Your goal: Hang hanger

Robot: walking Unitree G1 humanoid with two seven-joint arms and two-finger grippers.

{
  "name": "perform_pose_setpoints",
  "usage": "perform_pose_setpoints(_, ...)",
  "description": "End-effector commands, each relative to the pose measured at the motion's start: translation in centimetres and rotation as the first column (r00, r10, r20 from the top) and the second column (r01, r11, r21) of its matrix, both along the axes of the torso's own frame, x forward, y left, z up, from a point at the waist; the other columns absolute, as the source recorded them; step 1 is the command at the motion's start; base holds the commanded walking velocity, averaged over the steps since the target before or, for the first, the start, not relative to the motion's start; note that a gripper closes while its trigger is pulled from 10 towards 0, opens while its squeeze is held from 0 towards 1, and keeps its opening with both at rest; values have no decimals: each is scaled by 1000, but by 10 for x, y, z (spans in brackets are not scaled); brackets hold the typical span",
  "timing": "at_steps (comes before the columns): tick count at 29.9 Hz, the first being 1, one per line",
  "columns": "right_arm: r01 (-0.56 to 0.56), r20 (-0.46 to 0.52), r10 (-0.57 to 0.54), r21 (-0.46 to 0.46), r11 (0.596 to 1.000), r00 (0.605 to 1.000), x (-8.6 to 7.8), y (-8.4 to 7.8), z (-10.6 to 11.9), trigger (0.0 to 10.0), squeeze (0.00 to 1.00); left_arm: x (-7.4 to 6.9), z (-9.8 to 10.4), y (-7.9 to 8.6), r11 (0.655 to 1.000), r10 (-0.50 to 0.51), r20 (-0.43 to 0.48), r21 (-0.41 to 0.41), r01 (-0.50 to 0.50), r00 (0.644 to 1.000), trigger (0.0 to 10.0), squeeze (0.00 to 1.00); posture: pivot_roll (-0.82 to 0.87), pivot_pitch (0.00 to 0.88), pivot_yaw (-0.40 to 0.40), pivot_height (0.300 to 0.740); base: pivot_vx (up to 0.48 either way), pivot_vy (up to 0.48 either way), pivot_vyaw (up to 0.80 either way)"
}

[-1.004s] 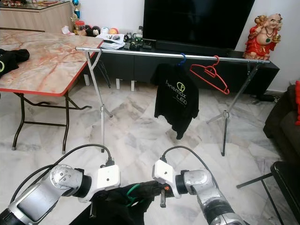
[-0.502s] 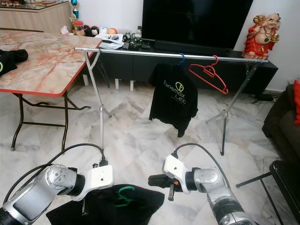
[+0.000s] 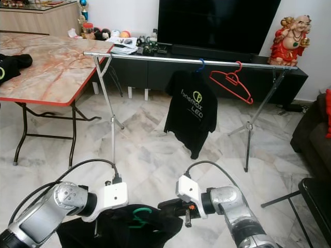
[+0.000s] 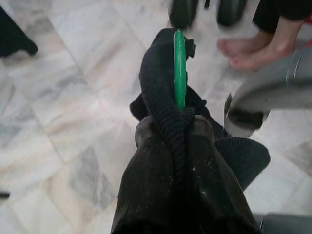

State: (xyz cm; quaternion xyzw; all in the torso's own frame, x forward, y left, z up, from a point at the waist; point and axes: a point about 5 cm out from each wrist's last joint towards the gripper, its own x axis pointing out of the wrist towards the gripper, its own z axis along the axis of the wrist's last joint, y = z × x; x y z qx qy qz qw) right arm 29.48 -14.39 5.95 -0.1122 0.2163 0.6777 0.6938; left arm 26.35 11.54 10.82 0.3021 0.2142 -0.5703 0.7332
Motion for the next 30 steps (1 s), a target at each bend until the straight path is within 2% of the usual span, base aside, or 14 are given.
perform_pose_setpoints(1,-13,8,13,17,1000,1000,0,1,3,10000,1000,6,14,-4,1000,-9,45,-28,11,999,10000,0,147,0,-100,740,0,0,0)
perform_pose_setpoints(12,59,122,-60,13,998,991,10,9,8,10000,1000,8,17,-14,999,-33,46,-39,35,998,10000,0,144,0,-103,740,0,0,0)
perform_pose_setpoints(13,61,132,-62,13,998,989,10,9,8,10000,169,8,17,-14,999,-34,46,-39,36,998,10000,0,146,0,-105,740,0,0,0)
perform_pose_setpoints(14,66,139,-68,13,998,988,11,10,8,10000,169,8,17,-15,999,-35,46,-39,37,998,10000,0,146,0,-105,740,0,0,0)
perform_pose_setpoints(15,69,140,-70,13,998,988,11,11,8,10000,0,8,17,-15,999,-36,47,-40,38,998,10000,0,147,0,-106,740,0,0,0)
perform_pose_setpoints(19,62,128,-62,10,998,990,8,13,4,10000,0,8,17,-16,998,-38,46,-42,40,998,10000,0,147,0,-107,740,0,0,0)
perform_pose_setpoints(21,9,71,-8,-11,1000,997,1,13,-2,10000,0,8,16,-17,998,-38,47,-41,40,998,10000,0,149,0,-108,740,0,0,0)
perform_pose_setpoints(25,-49,30,51,-57,997,998,-6,10,-9,10000,0,8,16,-17,998,-37,47,-42,39,998,10000,0,150,0,-108,740,0,0,0)
perform_pose_setpoints(30,-83,-2,83,-72,994,997,-10,8,-12,10000,0,8,16,-17,998,-35,46,-41,37,998,10000,0,150,0,-109,740,0,0,0)
